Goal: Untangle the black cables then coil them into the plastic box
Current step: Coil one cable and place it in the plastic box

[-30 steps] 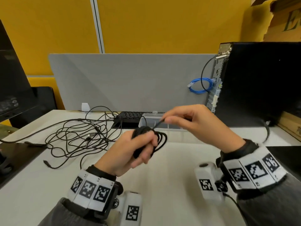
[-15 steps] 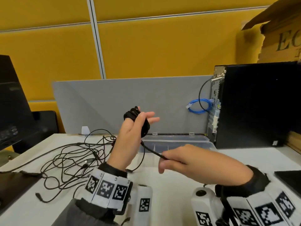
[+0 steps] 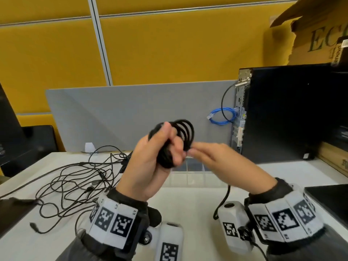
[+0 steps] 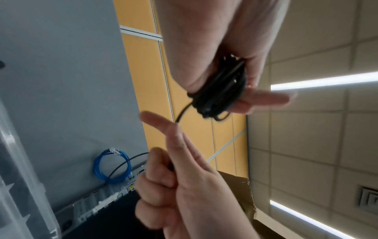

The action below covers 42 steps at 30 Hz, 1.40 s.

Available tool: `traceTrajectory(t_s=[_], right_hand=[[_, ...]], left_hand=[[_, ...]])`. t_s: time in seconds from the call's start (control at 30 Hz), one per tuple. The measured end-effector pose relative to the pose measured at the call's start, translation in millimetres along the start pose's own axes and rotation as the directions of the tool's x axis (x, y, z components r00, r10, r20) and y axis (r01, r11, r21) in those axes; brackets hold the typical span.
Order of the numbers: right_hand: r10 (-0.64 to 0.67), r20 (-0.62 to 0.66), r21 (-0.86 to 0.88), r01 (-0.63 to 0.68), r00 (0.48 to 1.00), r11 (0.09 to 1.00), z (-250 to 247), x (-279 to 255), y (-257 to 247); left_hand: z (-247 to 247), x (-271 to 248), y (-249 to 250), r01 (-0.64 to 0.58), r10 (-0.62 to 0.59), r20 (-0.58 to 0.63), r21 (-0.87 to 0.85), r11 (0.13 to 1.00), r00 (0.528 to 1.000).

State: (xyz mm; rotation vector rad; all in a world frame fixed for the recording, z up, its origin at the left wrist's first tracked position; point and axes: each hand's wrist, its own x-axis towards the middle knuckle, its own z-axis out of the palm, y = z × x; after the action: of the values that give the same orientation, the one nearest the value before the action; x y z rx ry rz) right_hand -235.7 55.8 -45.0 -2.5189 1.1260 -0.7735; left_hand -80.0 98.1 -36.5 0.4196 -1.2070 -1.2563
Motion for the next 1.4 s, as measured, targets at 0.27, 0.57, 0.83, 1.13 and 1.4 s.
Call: traceTrajectory(t_s=[0.27,0.57,0.83,1.13,1.4], right_hand=[[-0.086,0.272,-0.055,0.104,0.958,0.993,6.2,-7.3,-24.2],[-0.080,-0.312,0.218,0.153,0.947,0.964,-6.0,-3.1,-16.8],[0.038,0.044,0.548,-0.056,0.998,0.835,-9.9,-8.4,-34.3],[0.106,-0.007,0.542,-0.085,0.994,0.836,-7.3,-6.0,-30.1],[0.049,-0.143,0.348,0.004,0.988,0.937,-21.4,-11.9,-20.4]], left_hand=[[-31.5,9.0,-6.1,-0.201,0.403,-0.064,0.790,0.580,0.913],[-22.5,-4.0,2.4,0.154,-0.306,0.201,0.543,0.825,0.931],[-26.3,-4.4,-2.5,0.212,-0.319,0.207,0.415,0.885,0.925],[-21.1,2.2,-1.3,0.026,-0.039,0.004,0.682,0.730,0.999],[-16.5,-1.3,-5.6,-0.151,0.168,0.093,0.914,0.377,0.981]])
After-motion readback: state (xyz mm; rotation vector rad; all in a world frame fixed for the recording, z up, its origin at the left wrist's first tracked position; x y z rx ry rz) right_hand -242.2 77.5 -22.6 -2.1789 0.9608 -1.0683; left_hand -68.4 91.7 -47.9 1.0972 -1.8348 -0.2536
